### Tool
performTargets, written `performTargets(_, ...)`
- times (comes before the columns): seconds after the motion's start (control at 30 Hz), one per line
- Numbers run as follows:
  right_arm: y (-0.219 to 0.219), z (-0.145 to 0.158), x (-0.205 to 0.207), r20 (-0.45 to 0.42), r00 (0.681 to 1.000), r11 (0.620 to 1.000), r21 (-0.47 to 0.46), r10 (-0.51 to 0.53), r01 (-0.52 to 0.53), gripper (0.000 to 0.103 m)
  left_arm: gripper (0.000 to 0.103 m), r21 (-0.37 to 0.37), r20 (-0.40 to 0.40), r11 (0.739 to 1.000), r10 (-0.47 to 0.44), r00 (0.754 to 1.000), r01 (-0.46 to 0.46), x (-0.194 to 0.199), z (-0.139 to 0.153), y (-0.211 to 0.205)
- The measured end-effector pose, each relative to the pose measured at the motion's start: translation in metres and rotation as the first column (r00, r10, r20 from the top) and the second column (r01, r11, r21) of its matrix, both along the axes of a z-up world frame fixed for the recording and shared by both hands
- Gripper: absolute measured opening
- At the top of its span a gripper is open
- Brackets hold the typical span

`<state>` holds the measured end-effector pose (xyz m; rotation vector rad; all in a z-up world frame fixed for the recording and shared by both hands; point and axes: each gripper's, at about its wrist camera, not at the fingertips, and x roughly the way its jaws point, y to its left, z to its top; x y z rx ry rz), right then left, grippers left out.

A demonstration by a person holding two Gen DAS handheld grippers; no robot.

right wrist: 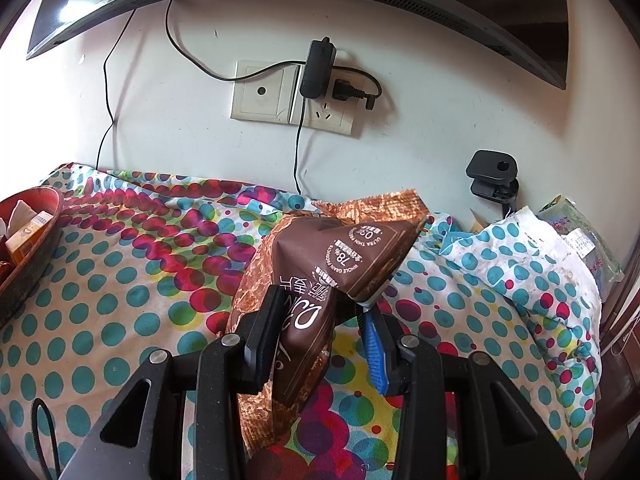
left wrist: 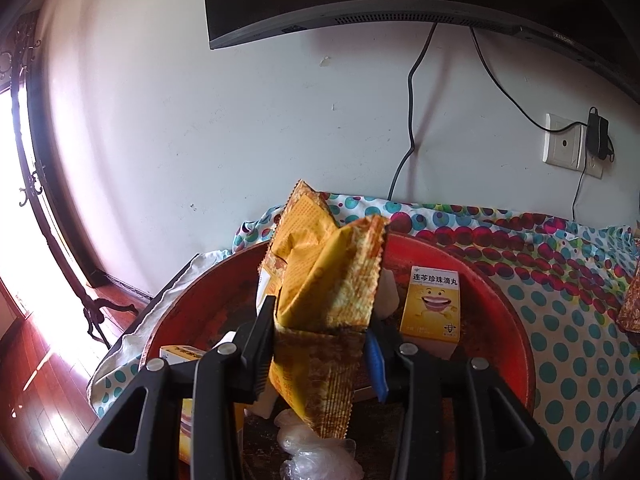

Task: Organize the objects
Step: 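Drop the yellow snack bag in the tray with left gripper while right holds brown bag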

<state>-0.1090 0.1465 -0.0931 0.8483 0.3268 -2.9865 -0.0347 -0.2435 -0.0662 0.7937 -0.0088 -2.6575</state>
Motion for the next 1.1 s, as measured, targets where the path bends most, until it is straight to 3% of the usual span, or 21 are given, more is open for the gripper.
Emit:
performTargets(0.4, 0.0, 0.0, 0.0, 0.0, 1.0, 1.0, -0.002, 0.001, -0.001, 0.036, 0.042, -0.005, -0.01, 1.0, -0.024, 1.0, 0.024, 0.002, 0.002, 0.008)
performTargets(0.87, 0.0, 0.0, 0.0, 0.002, 1.0, 1.0, -0.005, 0.0, 0.0, 0.036, 0.051, 0.178, -0.119, 0.98, -0.073, 0.99, 0.094, 0.018, 0.016, -0.009)
performTargets(1.1, 0.001, -0.001, 0.0, 0.001, 1.0, 1.0, -0.003, 0.0, 0.0, 0.036, 0.053, 0.197, -0.135, 0.973, -0.096, 0.986, 0.122, 0.02, 0.019, -0.006)
